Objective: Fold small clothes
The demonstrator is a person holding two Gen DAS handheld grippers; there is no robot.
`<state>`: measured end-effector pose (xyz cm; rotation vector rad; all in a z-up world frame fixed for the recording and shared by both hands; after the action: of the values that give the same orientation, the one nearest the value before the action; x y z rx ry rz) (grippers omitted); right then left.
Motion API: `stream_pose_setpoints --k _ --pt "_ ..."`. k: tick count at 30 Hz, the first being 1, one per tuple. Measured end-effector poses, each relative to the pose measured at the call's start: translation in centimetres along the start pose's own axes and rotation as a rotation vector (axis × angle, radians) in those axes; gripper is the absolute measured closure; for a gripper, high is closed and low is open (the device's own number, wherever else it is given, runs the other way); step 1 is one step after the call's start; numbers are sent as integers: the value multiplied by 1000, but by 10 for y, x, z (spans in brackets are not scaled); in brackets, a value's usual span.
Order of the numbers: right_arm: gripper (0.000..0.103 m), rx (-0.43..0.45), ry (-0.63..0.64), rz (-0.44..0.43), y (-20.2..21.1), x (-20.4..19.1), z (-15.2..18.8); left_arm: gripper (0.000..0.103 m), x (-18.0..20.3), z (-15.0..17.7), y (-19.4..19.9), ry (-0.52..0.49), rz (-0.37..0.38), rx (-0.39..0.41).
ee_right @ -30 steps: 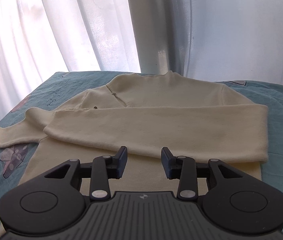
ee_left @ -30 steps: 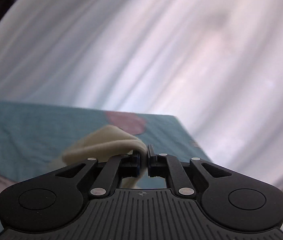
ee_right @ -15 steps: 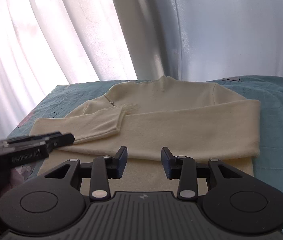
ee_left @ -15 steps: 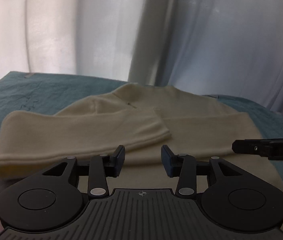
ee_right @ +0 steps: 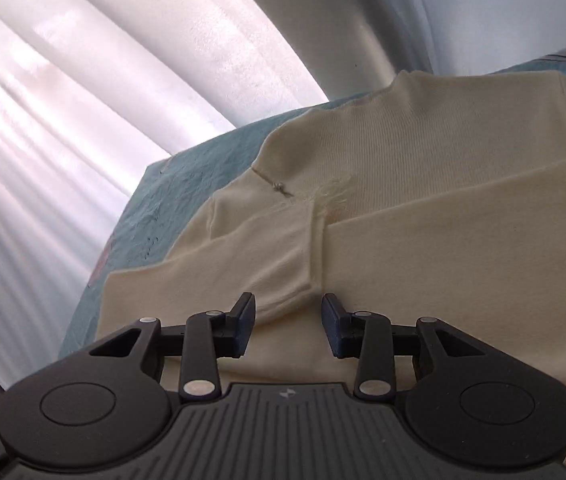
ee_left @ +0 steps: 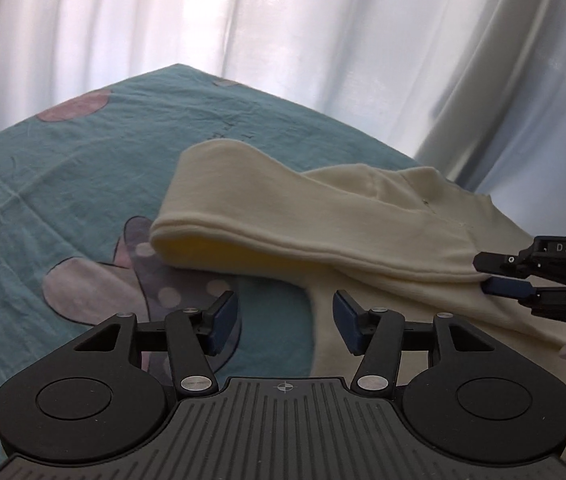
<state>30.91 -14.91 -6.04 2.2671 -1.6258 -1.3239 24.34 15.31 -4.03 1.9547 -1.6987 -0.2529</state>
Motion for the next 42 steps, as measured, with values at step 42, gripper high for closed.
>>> stream_pose_setpoints --k 42 --pt "97 354 177 366 121 91 -30 65 23 -10 -32 -96 -2 -59"
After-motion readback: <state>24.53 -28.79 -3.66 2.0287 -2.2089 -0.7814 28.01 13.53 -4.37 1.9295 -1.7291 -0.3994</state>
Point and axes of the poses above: each gripper's, at about its wrist camera, not at the fingertips, and y roughly against the way its jaws point, x to its right, z to its underside, the point moved 1 cm from there along -y, roughly the way its jaws point, and after that the axes turned 13 degrees about x, right-handed, at the moved point
